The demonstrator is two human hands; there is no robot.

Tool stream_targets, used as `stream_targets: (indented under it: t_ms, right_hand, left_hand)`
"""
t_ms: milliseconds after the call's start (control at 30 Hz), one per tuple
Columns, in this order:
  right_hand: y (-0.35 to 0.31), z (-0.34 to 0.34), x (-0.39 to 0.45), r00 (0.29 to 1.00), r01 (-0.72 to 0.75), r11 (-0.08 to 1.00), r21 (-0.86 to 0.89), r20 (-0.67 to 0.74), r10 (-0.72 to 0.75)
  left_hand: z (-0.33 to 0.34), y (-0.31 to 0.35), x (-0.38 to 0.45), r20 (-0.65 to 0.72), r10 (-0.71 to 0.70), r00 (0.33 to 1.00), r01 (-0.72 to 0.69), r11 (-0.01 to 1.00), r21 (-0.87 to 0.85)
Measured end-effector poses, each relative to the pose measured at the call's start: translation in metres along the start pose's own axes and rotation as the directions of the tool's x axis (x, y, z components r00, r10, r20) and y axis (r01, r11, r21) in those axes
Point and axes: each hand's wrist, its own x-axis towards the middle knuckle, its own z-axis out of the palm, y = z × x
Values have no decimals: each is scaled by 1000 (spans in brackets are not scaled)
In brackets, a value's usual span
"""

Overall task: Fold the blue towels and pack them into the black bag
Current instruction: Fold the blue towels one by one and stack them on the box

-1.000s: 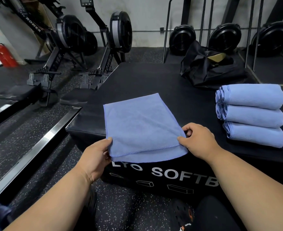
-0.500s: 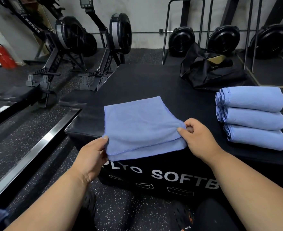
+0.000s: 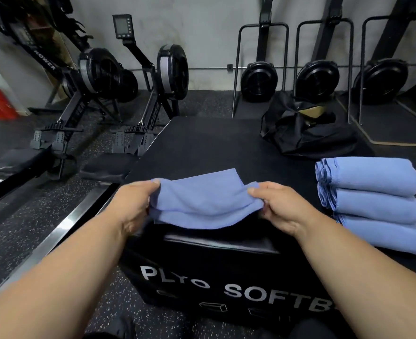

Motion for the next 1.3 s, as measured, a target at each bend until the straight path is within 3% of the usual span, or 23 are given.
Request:
stream_targets:
  t_ms: [167, 300, 400, 500, 633, 767, 867, 933, 1033, 1100, 1200, 1300]
  right_hand:
    - [-99, 22, 79, 992, 111, 994, -3, -63, -111]
    - [-179, 36, 113, 943, 320, 944, 84, -126, -309]
    - [-210, 37, 113, 893, 442, 880, 174, -173, -415]
    - [-192, 26, 116, 898, 428, 889, 162, -183, -400]
    - [-81, -1, 117, 959, 139, 985, -99, -234, -158]
    - [15, -17, 90, 912, -26, 928, -371, -389, -129]
    - [23, -20, 82, 904, -11, 905, -425, -391, -173]
    - [10, -19, 79, 916, 32, 922, -387, -357, -182]
    - [-3, -20, 79, 936, -32, 981, -191, -350, -38]
    - [0, -22, 74, 938, -115, 985, -125, -341, 66]
    - [16, -30, 66, 950, -105, 990, -92, -303, 73]
    - [28, -43, 61, 947, -52, 935, -351, -313, -65]
  left_hand:
    - [52, 119, 70, -23, 174, 984, -174, 985, 6]
    - [74, 211, 96, -4, 275, 961, -273, 954, -126]
    - [73, 238, 101, 26, 320, 947, -306, 923, -235]
    - [70, 213, 107, 43, 311, 949, -298, 936, -189]
    - [46, 110, 125, 19, 126, 992, -128, 976, 178]
    - [21, 2, 127, 31, 78, 996, -81, 790, 608]
    - [18, -23, 115, -15, 115, 993, -92, 857, 507]
    - [22, -23, 105, 17, 68, 998, -69, 927, 368]
    - [27, -19, 94, 37, -70, 997, 66, 992, 108]
    - [27, -22, 85, 49, -97, 994, 96, 995, 32]
    - [21, -32, 74, 59, -47, 997, 40, 992, 117]
    - [12, -44, 65, 43, 120, 992, -126, 890, 437]
